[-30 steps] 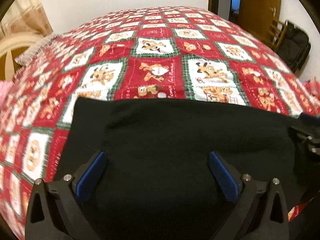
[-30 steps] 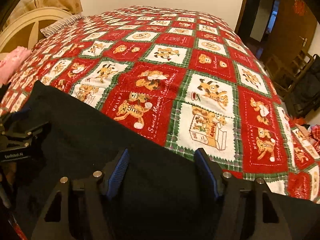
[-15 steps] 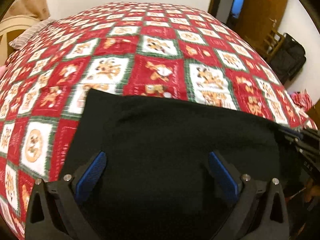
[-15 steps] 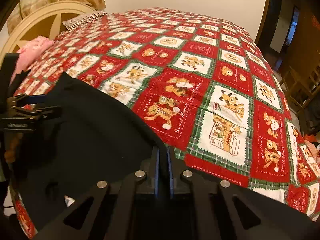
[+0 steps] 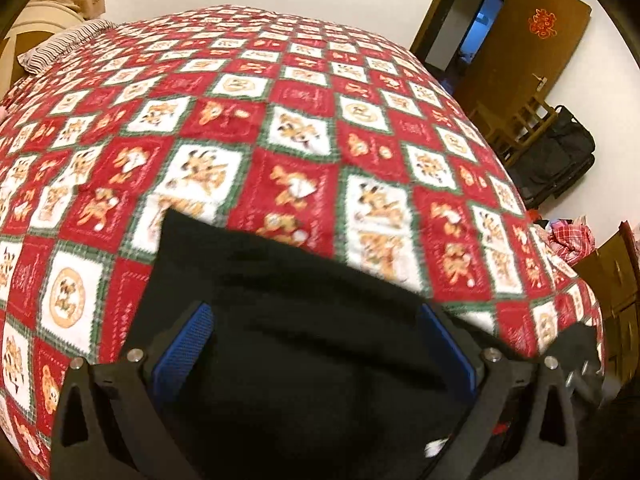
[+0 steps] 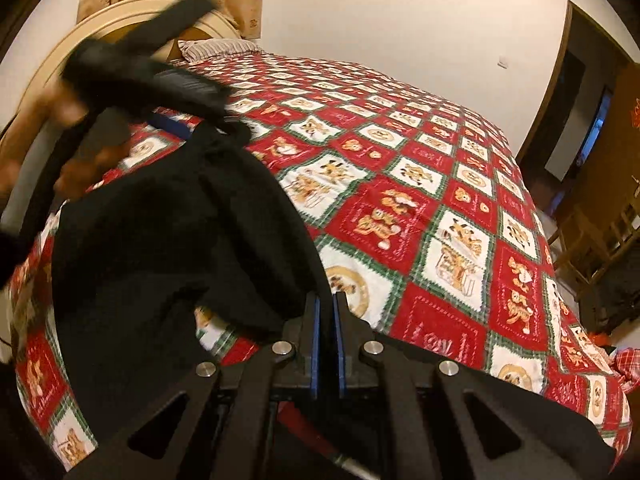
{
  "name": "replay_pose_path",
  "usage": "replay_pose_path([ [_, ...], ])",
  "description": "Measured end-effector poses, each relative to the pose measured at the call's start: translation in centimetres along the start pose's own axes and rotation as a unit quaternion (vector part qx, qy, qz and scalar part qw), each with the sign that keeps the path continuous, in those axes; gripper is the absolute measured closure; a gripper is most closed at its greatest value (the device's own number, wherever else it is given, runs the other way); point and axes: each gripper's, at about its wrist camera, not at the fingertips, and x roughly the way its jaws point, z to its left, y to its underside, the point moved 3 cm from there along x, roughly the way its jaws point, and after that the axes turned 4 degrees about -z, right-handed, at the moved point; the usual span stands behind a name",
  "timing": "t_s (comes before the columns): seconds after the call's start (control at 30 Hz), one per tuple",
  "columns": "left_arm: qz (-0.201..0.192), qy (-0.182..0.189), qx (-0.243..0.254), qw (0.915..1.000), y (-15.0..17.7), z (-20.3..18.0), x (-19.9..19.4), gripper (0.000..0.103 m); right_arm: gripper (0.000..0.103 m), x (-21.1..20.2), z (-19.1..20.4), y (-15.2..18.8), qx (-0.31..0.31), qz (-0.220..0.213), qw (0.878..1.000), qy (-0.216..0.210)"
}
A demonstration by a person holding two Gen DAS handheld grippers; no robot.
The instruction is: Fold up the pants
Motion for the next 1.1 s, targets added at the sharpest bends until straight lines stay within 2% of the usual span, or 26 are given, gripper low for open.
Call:
replay_pose_path([
  [0.23, 0.077, -0.037, -0.002, 0.9963, -0.2, -2.9, 4.9, 0.001, 0.097, -0.9, 1.1, 0.6, -0.014, -0.014, 1.000, 0.004],
  [0.33, 0.089, -0.044, -0.017, 0.9949, 0.3, -3.0, 5.6, 0.008, 0.097, -0.8, 1.0, 0.6, -0.015, -0.015, 1.000, 0.006],
  [0.37, 0.087, -0.049, -0.018, 0.9948, 0.3, -2.9, 5.7, 0.016, 0.097, -0.8, 0.9, 0.6, -0.012, -0.016, 1.000, 0.006],
  [0.43, 0.079, -0.062, -0.014, 0.9948, 0.3, -2.7, 6.0, 0.039, 0.097, -1.0, 0.7, 0.4, -0.004, -0.019, 1.000, 0.008],
  [0.5, 0.074, -0.064, -0.020, 0.9950, 0.4, -2.1, 6.0, 0.080, 0.097, -1.3, 0.6, 0.1, 0.001, -0.024, 1.000, 0.010],
  [0.57, 0.062, -0.055, -0.031, 0.9960, 0.5, -1.5, 5.8, 0.091, 0.097, -1.8, 0.6, -0.2, 0.004, -0.029, 0.999, 0.014],
  [0.7, 0.003, -0.052, -0.018, 0.9985, 0.6, -1.3, 3.1, 0.096, 0.097, -3.2, 0.8, -0.7, 0.007, -0.040, 0.999, 0.022],
  [0.87, -0.077, -0.069, 0.014, 0.9946, 0.5, -2.2, -1.9, 0.096, 0.097, -5.5, 1.3, -0.5, 0.012, -0.054, 0.998, 0.032],
  [1.1, -0.137, -0.090, 0.039, 0.9857, 1.6, -3.1, -6.2, 0.096, 0.097, -8.1, 2.2, 0.0, 0.013, -0.069, 0.997, 0.045],
])
